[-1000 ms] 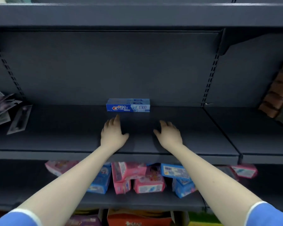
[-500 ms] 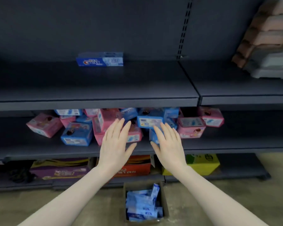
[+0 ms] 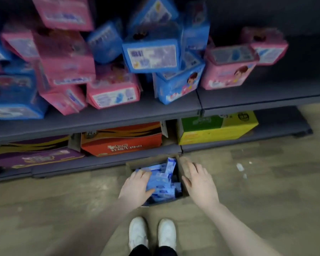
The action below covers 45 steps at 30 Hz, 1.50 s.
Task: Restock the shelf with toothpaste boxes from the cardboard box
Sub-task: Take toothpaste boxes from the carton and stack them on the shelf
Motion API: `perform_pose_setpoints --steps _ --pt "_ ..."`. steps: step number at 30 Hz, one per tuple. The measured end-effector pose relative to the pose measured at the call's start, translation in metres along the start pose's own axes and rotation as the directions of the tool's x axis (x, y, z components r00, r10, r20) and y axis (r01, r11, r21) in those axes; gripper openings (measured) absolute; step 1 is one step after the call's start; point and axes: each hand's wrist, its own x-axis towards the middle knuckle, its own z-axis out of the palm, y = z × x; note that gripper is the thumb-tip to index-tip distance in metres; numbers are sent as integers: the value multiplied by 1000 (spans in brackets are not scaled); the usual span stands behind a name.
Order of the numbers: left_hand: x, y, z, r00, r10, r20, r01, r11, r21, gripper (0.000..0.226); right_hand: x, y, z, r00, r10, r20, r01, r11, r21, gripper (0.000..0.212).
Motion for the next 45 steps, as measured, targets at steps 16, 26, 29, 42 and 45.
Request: perform_pose_setpoints --steps 16,26,29,42,45 --pt "142 -61 240 983 -30 179 -5 981 194 74 20 66 172 992 24 122 -43 988 151 43" --pt "137 -72 256 996 -78 47 60 951 304 77 50 47 187 939 226 259 -258 962 94 47" --pt "138 -75 255 995 -77 58 56 950 306 78 67 43 199 900 261 350 -328 933 147 50" --pt "138 -82 255 689 -655 312 703 496 -510 39 102 65 277 698 317 642 -559 801 213 59" --pt "154 -84 245 519 -705 484 735 79 -673 47 105 66 283 733 323 598 -567 776 277 59"
